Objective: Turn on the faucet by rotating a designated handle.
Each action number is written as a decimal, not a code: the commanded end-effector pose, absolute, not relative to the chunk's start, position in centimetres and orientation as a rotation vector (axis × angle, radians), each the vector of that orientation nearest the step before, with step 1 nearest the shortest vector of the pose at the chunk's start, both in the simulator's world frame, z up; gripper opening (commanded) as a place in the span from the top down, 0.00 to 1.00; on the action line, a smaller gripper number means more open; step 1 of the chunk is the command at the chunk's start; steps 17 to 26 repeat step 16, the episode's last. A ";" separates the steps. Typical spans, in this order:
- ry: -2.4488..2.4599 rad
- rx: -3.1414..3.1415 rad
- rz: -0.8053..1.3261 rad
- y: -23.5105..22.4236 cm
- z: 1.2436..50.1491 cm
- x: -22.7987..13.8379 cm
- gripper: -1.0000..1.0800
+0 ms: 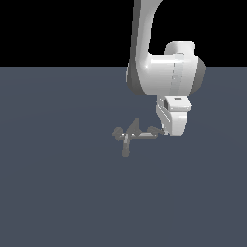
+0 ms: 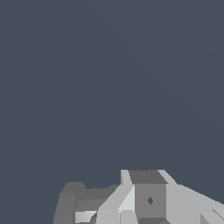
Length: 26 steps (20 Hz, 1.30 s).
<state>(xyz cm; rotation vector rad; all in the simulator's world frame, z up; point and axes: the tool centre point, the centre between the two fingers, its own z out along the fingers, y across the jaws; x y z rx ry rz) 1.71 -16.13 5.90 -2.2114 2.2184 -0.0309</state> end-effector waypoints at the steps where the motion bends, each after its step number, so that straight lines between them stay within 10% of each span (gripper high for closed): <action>1: 2.216 -2.221 -0.010 -15.0 6.0 0.6 1.00; 26: 2.222 -2.221 -0.001 -10.5 6.1 -0.6 1.00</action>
